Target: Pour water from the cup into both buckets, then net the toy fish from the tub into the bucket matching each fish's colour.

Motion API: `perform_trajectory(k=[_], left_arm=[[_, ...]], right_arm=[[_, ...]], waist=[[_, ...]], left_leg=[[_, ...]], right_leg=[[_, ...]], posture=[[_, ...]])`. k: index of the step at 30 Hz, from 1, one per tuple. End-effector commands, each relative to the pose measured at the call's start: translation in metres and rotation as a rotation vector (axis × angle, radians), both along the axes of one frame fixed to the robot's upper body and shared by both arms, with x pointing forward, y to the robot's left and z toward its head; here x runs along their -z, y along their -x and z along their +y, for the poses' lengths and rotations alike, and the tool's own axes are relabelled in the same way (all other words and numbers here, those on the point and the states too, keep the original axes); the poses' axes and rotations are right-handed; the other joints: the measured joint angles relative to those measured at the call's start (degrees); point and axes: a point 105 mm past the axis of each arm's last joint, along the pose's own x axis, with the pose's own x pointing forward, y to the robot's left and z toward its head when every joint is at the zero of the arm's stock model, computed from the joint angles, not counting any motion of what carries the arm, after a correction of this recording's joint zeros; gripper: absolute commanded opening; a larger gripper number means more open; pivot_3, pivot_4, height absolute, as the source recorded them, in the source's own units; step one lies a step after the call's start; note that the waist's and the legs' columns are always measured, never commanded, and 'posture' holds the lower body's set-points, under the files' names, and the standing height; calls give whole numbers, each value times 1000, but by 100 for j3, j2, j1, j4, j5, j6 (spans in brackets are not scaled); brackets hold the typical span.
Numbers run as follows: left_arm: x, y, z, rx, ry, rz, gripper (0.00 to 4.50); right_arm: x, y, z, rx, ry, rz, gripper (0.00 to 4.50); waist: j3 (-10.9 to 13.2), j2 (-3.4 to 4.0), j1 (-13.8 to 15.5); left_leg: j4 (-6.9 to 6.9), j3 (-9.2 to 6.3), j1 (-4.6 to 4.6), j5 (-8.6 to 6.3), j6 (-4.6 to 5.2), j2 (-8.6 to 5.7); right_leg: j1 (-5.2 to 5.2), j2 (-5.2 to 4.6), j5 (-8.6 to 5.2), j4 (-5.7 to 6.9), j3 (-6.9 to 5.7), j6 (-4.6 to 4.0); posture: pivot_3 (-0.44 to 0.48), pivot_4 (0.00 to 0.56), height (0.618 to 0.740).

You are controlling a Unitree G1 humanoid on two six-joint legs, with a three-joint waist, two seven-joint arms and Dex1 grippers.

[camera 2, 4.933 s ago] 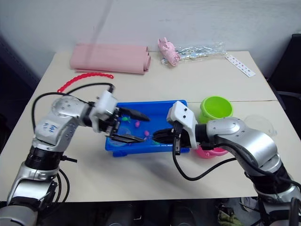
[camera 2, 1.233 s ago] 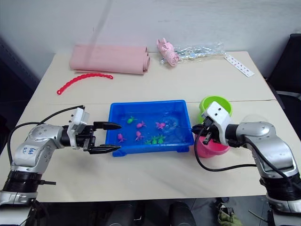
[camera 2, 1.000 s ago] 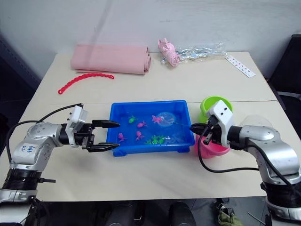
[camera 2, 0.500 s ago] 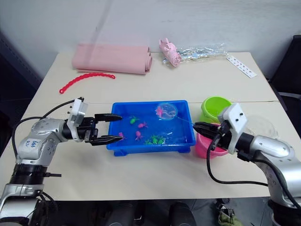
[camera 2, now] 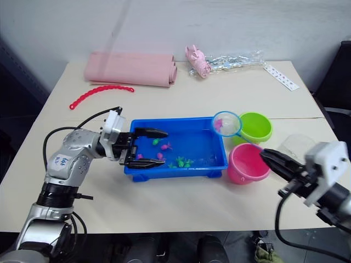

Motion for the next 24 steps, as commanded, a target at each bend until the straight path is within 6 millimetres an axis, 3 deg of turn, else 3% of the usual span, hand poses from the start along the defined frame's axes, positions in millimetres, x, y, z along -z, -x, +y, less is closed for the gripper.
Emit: perform_trajectory(k=[1, 6, 10, 15, 24], left_arm=[[-8, 2, -10, 15, 40, -35, 4447], [0, 5, -19, 29, 59, -21, 4447], [6, 2, -17, 29, 48, -33, 4447], [10, -1, -17, 25, 63, -21, 4447], [20, 0, -17, 2, 68, -28, 4447]], right_arm=[[-6, 19, -9, 52, 72, -39, 0], [9, 34, -31, 161, 204, -14, 0], [15, 40, -36, 143, 365, -31, 0], [15, 44, -56, 235, 518, -120, 0], [35, 41, -59, 226, 906, -259, 0]], waist=[[0, 0, 25], [-1, 1, 36], [-4, 6, 36], [-4, 6, 42], [-6, 9, 38]], left_leg=[[0, 0, -1, 0, 0, 0], [0, 3, 2, 1, 1, -2], [-2, 5, 7, 4, -3, -1], [-2, 5, 9, 5, -3, -2], [-3, 6, 10, 7, -7, -1]], right_leg=[[0, -1, 0, -1, 2, 0], [1, 0, 0, -6, 7, 0], [2, 2, 0, -27, 14, 0], [3, 2, 0, -27, 15, 0], [2, 2, 0, -26, 15, 0]], posture=[[0, 150, 740], [0, 150, 740], [0, 150, 740], [0, 150, 740], [0, 150, 740]])
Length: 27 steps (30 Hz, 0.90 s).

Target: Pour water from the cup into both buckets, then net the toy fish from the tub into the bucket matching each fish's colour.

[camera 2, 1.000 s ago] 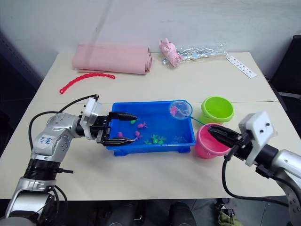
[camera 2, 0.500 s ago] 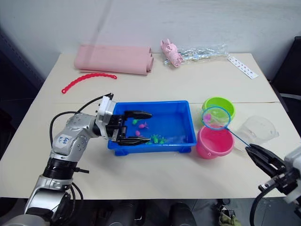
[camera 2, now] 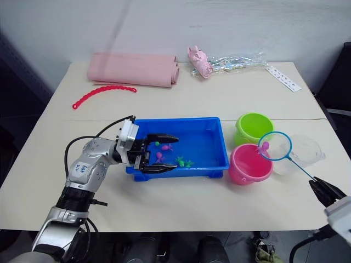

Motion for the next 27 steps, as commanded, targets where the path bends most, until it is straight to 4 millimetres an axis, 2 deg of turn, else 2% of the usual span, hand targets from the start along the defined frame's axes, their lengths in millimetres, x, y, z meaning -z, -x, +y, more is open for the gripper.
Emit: perform_trajectory(k=[1, 4, 14, 21, 25, 27], left_arm=[[-4, 1, -2, 3, 14, -36, 4447], [-4, 1, -3, 1, 19, -43, 4447], [-6, -3, -4, -6, 38, -64, 4447], [-6, -9, -3, -18, 43, -79, 4447], [-9, -10, -6, -24, 72, -84, 4447], [-10, -10, -6, -21, 73, -83, 4447]], right_arm=[[-1, -3, 7, -40, 137, -60, 0], [0, -7, 7, -40, 285, -92, 0], [4, -1, 11, -40, 513, -163, 0], [8, 5, 12, -60, 564, -155, 0], [4, 6, 29, -127, 583, -205, 0], [7, 6, 23, -86, 579, -191, 0]], waist=[[-2, 3, 2], [-2, 4, 3], [-4, 6, 4], [-4, 7, 3], [-4, 7, 3], [-4, 7, 3]], left_leg=[[0, 0, 1, 0, -1, 0], [0, 0, 1, 1, -2, 0], [-1, 0, 1, 2, -3, -1], [-2, 0, 2, 3, -5, -1], [-2, 1, 2, 3, -5, -1], [-1, 1, 2, 3, -5, -1]], right_leg=[[0, 0, 0, 1, 1, 0], [0, 0, 0, 1, 2, 0], [0, 1, 0, 0, 3, 0], [-1, 1, -1, 2, 4, -1], [0, 1, -1, 2, 5, -1], [0, 1, -1, 3, 5, -1]], posture=[[0, 150, 740], [0, 150, 740], [0, 150, 740], [0, 150, 740], [0, 150, 740], [0, 150, 740]])
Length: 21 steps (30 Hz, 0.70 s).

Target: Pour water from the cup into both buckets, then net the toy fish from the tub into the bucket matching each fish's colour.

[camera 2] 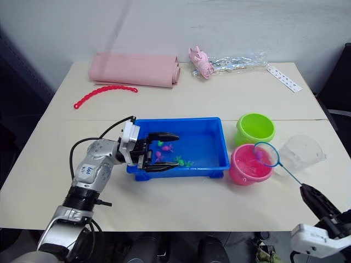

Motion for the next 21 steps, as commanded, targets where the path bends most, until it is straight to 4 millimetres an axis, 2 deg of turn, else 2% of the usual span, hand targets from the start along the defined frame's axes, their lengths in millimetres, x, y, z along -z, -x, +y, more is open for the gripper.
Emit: perform_trajectory(k=[1, 4, 9, 12, 15, 18, 19, 21], left_arm=[[-10, -1, 1, 1, 17, -34, 4447], [-9, 0, 2, 15, -1, -32, 4447], [-13, -3, 3, 21, -4, -39, 4447], [-17, -4, 9, 11, 9, -36, 4447], [-20, -5, 20, -13, 16, -9, 4447], [-23, -5, 40, -55, 21, 11, 4447], [-25, -7, 49, -88, 24, 23, 4447], [-25, -10, 65, -148, 18, 50, 4447]], right_arm=[[-1, 3, -6, 44, 1, -24, 0], [4, 4, -15, 93, -4, -27, 0], [5, 4, -9, 100, -51, -48, 0], [0, 5, -1, 90, -275, -33, 0], [-7, 1, 16, 14, -514, 52, 0], [-22, -13, 32, -85, -834, 138, 0], [-23, -18, 40, -124, -946, 227, 0], [-25, -28, 51, -178, -1045, 350, 0]], waist=[[0, 0, 0], [0, 0, -1], [0, 1, -2], [-2, 4, -3], [-3, 5, -22], [-3, 5, -92], [-3, 4, -113], [-3, 3, -113]], left_leg=[[0, 0, 0, 0, 0, 0], [-2, 0, 0, 0, 0, 0], [-2, 0, 0, 1, -2, 0], [-4, 0, 0, 1, -1, 0], [-5, 0, 1, 1, -1, 2], [-3, 0, 3, 3, 2, 4], [-2, 0, 6, 3, 3, 4], [-3, -3, 10, 3, 5, 4]], right_leg=[[0, 0, 0, 0, 0, 0], [0, 0, 0, 0, -1, 0], [-1, 0, -1, 0, 0, -1], [-1, 1, -1, 0, 1, -1], [-1, 1, -1, 2, 1, -2], [1, 1, -1, 6, 3, -2], [5, 0, 0, 5, 4, -2], [9, -2, 0, 6, 1, -2]], posture=[[0, 150, 740], [0, 150, 740], [0, 150, 740], [0, 150, 740], [0, 150, 740], [0, 150, 740], [0, 150, 740], [0, 150, 740]])
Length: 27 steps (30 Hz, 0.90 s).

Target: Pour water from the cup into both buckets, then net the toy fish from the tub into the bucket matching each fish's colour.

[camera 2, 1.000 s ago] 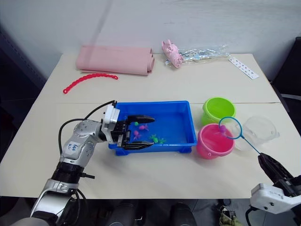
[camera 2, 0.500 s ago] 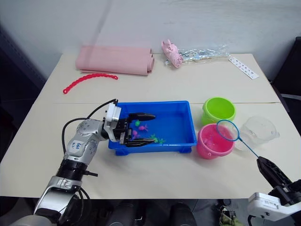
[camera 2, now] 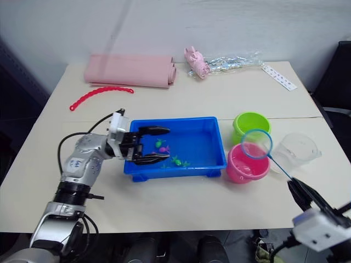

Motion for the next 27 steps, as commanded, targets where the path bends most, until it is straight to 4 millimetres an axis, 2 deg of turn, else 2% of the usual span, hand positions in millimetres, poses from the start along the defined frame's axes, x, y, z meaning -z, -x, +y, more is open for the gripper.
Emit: perform_trajectory(k=[1, 6, 11, 14, 18, 21, 27], left_arm=[[-11, -1, 32, -109, 19, -5, 4447], [-4, 15, 81, -211, -49, 47, 4447], [-3, 17, 113, -346, -131, 8, 4447], [0, 17, 127, -416, -165, -12, 4447], [11, 23, 135, -449, -250, -11, 4447], [7, 23, 134, -465, -238, -10, 4447], [11, 31, 126, -439, -242, 30, 4447]], right_arm=[[-10, -17, 23, -167, -253, 159, 0], [-19, -58, 48, -318, -326, 312, 0], [-16, -94, 70, -391, -222, 363, 0], [-11, -115, 87, -429, -210, 433, 0], [4, -141, 95, -415, -72, 502, 0], [10, -157, 95, -398, 6, 529, 0], [16, -172, 112, -431, 19, 593, 0]], waist=[[-1, -3, -8], [0, -5, -31], [0, -6, 55], [0, -6, 11], [-1, -11, -38], [-1, -12, -29], [-1, -12, -62]], left_leg=[[1, -5, 0, 0, 1, 1], [1, -10, 7, -1, 4, 2], [9, -21, -16, -2, 5, 3], [15, -11, -20, -4, 12, -3], [10, -10, -21, -3, 13, -5], [4, -9, -23, -4, 13, -4], [6, -8, -22, -4, 12, -3]], right_leg=[[1, 1, 0, 0, -4, 0], [8, -1, 0, -3, -11, 0], [-4, -4, 0, -7, -24, 0], [-9, -15, 1, -7, -21, 2], [-15, -18, 2, -3, -23, 3], [-21, -18, 2, 22, -24, 3], [-24, -19, 1, 28, -22, 3]], posture=[[0, 150, 740], [0, 150, 740], [0, 150, 740], [0, 150, 740], [0, 150, 740], [0, 150, 740], [0, 150, 740]])
